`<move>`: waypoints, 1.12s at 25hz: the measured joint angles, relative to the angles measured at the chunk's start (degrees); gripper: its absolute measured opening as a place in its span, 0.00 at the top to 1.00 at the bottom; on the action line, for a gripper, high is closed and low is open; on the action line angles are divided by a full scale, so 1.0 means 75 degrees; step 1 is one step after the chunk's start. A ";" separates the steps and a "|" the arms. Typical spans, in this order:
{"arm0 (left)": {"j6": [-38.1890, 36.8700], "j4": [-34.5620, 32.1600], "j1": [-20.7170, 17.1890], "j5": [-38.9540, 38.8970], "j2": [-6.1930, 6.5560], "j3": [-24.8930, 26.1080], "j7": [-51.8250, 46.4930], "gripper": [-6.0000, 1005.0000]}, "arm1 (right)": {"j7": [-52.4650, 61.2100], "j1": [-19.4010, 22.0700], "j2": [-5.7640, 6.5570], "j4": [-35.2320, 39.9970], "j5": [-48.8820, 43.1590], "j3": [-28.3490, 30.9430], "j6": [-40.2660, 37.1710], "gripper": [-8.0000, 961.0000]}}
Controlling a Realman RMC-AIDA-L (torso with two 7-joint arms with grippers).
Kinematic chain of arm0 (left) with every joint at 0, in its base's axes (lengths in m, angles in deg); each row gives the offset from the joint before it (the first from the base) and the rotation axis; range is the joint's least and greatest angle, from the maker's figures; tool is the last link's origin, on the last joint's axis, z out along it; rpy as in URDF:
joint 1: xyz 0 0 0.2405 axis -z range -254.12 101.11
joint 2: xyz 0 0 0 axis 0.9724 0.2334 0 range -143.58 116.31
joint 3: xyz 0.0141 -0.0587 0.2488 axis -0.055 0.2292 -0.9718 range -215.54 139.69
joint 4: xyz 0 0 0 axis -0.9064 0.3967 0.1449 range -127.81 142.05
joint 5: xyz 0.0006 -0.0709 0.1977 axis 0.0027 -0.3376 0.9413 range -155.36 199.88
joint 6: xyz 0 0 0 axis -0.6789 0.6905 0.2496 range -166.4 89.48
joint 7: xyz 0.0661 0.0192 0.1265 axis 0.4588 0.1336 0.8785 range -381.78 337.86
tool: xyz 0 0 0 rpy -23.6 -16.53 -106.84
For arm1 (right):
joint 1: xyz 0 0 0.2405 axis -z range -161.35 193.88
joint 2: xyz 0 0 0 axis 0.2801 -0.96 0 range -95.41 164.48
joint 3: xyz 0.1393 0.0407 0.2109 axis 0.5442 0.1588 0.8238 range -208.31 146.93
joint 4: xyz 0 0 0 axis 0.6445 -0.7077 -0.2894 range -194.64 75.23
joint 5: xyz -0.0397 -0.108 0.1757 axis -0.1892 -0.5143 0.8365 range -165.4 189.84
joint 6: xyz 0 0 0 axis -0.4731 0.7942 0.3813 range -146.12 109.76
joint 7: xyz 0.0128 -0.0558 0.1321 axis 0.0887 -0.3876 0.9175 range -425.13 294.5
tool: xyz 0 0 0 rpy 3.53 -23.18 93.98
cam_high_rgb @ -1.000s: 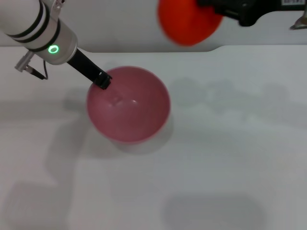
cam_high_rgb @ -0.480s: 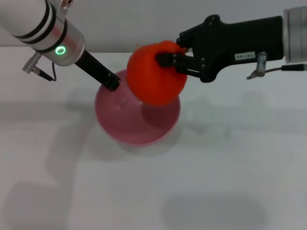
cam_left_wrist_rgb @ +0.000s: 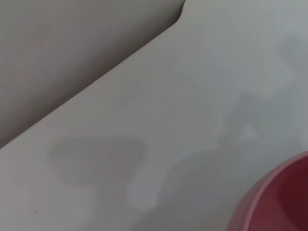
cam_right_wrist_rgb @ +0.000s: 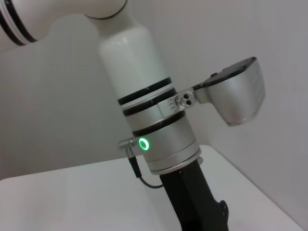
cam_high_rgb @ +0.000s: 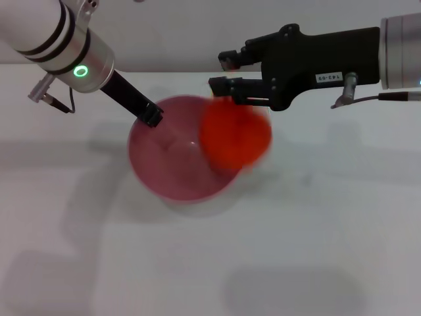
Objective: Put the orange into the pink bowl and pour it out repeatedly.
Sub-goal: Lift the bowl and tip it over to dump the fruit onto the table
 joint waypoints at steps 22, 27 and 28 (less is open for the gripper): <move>0.1334 -0.0776 -0.0705 -0.0623 0.0016 -0.0886 0.0190 0.95 | -0.2316 0.1191 -0.0017 -0.0612 0.2523 0.0967 0.0430 0.44; 0.3209 -0.1810 -0.1759 -0.0980 0.0035 -0.2075 0.0623 0.95 | -0.4131 0.1855 -0.0004 -0.1666 0.4654 0.1399 0.0389 0.44; 0.3633 -0.1981 -0.1997 -0.0992 0.0036 -0.2333 0.0687 0.95 | -0.4457 0.1974 -0.0003 -0.1881 0.5124 0.1435 0.0381 0.44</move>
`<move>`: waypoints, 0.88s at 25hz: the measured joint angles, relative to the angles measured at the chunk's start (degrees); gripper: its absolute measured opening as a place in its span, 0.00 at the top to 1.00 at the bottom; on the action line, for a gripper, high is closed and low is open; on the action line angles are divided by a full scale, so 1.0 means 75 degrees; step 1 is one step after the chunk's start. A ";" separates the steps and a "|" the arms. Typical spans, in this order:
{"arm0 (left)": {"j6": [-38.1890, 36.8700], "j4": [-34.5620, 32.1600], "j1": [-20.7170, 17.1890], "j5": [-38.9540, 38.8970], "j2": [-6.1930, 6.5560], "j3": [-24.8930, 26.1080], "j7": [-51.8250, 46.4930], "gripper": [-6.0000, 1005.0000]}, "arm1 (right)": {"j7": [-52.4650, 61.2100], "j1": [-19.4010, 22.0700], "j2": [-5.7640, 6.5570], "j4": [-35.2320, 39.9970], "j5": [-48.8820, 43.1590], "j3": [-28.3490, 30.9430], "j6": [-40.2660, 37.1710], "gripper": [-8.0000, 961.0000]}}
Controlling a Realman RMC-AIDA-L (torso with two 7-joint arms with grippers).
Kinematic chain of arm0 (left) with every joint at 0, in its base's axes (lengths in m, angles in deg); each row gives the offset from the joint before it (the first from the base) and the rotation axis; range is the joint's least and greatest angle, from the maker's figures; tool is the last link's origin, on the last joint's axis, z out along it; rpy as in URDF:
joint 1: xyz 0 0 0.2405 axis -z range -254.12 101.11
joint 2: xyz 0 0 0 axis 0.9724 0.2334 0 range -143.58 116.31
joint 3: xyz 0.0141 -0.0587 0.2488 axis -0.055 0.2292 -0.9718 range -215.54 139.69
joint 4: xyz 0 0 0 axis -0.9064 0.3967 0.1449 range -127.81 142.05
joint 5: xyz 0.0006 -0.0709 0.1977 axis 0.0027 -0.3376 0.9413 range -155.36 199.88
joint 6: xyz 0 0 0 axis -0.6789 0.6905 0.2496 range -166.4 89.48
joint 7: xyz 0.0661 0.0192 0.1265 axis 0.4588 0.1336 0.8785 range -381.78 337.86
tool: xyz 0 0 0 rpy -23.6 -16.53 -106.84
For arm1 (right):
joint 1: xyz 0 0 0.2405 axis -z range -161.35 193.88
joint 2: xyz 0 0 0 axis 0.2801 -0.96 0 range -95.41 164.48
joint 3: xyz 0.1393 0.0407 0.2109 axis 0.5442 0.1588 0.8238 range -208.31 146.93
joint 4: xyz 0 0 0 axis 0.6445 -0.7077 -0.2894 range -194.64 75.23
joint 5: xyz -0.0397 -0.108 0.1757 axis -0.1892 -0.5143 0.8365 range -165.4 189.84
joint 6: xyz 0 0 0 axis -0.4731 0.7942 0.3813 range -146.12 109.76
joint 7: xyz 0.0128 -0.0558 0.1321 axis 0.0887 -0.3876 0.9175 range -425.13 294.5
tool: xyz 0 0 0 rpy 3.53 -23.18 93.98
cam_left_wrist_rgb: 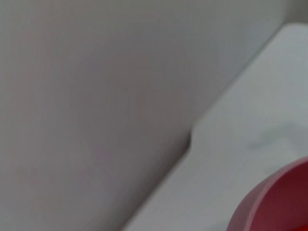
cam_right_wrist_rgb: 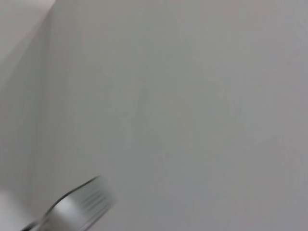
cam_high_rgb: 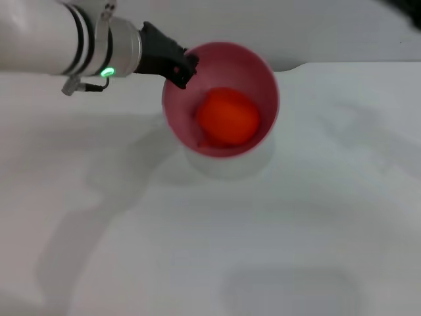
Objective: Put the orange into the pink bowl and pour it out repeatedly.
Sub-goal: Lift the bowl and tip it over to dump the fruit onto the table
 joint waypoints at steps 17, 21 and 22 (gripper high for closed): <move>0.6687 -0.0482 -0.2744 0.0097 0.0013 -0.3178 0.2625 0.95 | -0.2463 0.0194 0.0013 -0.3238 0.4104 -0.0011 -0.1318 0.44; 0.8577 0.0056 -0.3058 0.0098 -0.0001 -0.4182 0.3948 0.95 | -0.2400 0.0122 0.0010 -0.3451 0.4169 -0.0061 -0.1566 0.44; 0.9020 0.0253 -0.3073 0.0098 -0.0007 -0.4413 0.4251 0.95 | -0.2382 0.0108 0.0006 -0.3512 0.4175 -0.0061 -0.1650 0.44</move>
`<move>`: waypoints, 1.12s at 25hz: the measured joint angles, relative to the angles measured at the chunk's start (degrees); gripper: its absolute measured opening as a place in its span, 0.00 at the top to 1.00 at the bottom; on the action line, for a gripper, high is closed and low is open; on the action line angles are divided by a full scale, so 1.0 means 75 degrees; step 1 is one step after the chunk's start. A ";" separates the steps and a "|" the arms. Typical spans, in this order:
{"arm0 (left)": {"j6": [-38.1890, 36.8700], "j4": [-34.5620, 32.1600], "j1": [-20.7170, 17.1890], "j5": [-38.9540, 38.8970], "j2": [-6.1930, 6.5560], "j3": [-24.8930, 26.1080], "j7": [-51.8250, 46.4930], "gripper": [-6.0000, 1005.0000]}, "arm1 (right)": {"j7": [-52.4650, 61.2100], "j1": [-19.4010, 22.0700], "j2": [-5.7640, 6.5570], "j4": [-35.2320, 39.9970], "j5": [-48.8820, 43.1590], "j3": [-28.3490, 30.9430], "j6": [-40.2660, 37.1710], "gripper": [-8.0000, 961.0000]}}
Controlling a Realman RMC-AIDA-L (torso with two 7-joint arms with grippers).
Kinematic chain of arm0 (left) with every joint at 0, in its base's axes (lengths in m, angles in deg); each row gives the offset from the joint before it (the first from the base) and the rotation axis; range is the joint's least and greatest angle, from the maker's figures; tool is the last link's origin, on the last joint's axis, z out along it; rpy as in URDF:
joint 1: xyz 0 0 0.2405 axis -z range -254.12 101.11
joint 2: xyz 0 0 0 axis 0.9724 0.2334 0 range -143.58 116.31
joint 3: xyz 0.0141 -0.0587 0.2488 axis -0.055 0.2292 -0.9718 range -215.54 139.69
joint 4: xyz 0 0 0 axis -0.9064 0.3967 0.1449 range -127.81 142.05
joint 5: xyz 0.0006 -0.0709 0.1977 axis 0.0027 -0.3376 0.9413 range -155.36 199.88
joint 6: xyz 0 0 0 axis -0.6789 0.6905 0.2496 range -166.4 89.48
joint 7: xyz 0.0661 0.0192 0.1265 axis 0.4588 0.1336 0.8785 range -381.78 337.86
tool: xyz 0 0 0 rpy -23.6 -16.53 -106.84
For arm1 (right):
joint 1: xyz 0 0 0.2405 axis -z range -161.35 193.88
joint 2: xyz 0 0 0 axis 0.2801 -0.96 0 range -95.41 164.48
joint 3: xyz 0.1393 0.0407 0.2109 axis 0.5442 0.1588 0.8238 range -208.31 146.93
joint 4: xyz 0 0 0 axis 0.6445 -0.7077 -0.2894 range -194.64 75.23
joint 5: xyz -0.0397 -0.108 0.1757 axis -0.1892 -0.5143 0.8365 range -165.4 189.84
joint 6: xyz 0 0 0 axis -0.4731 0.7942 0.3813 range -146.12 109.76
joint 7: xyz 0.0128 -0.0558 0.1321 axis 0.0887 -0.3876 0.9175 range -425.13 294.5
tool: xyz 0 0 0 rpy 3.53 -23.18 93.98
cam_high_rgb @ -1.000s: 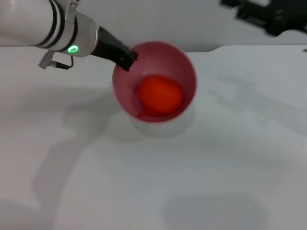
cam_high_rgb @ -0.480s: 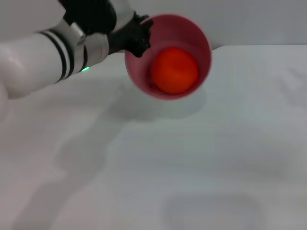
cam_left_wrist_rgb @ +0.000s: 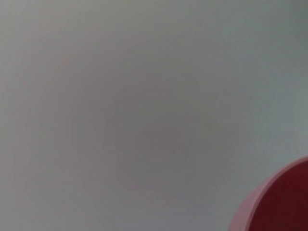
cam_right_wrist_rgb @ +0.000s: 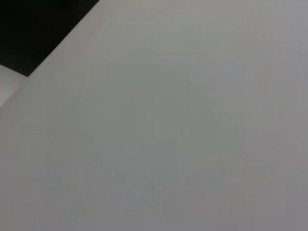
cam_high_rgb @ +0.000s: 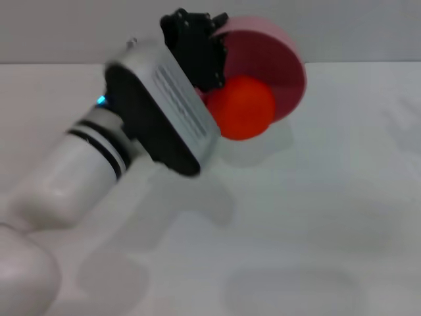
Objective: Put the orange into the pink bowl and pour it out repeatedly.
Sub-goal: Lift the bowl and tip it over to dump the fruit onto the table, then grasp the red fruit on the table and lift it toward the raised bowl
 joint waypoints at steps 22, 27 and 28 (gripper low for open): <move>0.0032 0.0094 0.0513 -0.0171 0.0003 -0.0244 -0.1489 0.95 | 0.0038 -0.0545 0.0012 -0.1052 0.0021 0.0019 -0.0540 0.44; -0.2822 -0.0072 0.1596 -0.0897 0.0025 0.1080 -0.2908 0.95 | -0.0023 -0.0543 0.0023 -0.1154 0.0021 0.0066 -0.0540 0.44; -0.3571 -0.0027 0.1877 -0.1149 0.0022 0.1421 -0.2958 0.95 | -0.0064 -0.0535 0.0024 -0.1157 0.0021 0.0070 -0.0541 0.44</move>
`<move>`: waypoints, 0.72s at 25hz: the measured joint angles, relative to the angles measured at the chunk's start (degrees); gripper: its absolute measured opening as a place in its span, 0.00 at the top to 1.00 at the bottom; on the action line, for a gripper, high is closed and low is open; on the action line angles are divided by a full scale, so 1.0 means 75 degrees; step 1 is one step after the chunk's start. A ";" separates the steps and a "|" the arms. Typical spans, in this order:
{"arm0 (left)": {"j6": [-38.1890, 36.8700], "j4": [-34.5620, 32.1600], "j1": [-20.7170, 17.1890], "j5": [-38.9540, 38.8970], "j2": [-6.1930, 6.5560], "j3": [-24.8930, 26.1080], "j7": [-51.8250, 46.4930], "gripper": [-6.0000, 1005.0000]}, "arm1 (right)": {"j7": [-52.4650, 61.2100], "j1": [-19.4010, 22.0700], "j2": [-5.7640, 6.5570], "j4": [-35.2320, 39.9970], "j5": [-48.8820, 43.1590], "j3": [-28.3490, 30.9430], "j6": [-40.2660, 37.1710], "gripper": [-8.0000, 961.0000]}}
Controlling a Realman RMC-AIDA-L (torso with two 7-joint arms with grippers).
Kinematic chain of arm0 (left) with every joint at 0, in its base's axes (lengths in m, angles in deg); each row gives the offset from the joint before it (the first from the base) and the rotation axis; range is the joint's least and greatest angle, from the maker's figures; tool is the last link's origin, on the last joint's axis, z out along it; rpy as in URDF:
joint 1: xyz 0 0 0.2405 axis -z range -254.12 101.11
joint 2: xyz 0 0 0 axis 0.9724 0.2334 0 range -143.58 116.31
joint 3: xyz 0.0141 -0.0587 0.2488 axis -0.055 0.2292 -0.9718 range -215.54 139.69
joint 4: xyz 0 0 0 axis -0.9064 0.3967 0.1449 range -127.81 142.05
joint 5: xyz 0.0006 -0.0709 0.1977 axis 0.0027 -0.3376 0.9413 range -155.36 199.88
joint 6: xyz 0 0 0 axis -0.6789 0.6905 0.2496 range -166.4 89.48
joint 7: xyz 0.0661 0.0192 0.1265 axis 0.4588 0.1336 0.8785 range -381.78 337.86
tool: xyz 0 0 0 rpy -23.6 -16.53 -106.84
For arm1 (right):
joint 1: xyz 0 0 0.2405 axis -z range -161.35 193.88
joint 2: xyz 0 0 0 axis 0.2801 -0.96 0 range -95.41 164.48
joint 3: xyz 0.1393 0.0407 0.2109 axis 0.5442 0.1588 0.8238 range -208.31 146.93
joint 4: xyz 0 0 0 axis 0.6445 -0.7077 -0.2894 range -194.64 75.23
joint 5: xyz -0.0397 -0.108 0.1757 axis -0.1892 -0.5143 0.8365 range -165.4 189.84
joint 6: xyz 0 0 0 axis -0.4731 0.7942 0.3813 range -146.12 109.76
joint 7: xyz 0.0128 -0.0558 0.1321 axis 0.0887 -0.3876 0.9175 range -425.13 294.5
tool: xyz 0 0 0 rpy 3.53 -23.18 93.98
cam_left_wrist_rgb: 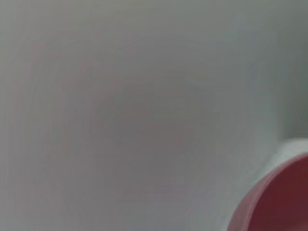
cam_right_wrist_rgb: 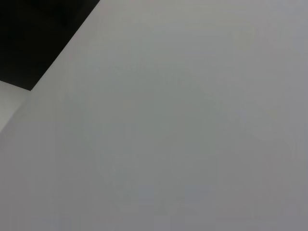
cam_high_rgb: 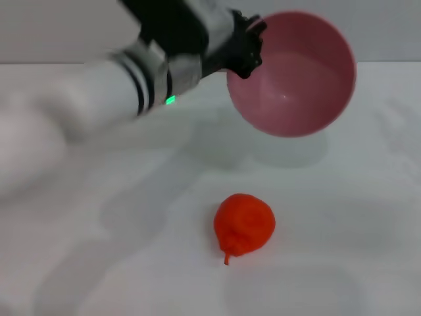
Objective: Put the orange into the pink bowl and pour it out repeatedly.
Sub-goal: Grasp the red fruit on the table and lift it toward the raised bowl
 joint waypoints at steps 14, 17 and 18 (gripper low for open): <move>-0.7654 0.2512 0.3471 0.0922 0.0155 0.5723 -0.0143 0.95 | -0.0209 -0.0077 0.0105 0.0168 -0.1149 0.0011 0.0427 0.44; -0.7882 0.2485 0.3501 0.2132 0.0456 0.6459 -0.0567 0.95 | 0.0288 -0.0024 0.0149 0.0385 -0.1512 0.0017 0.0497 0.44; -0.7974 0.2483 0.3477 0.2194 0.0555 0.6687 -0.0606 0.95 | 0.0477 -0.0004 0.0171 0.0531 -0.1681 0.0022 0.0555 0.44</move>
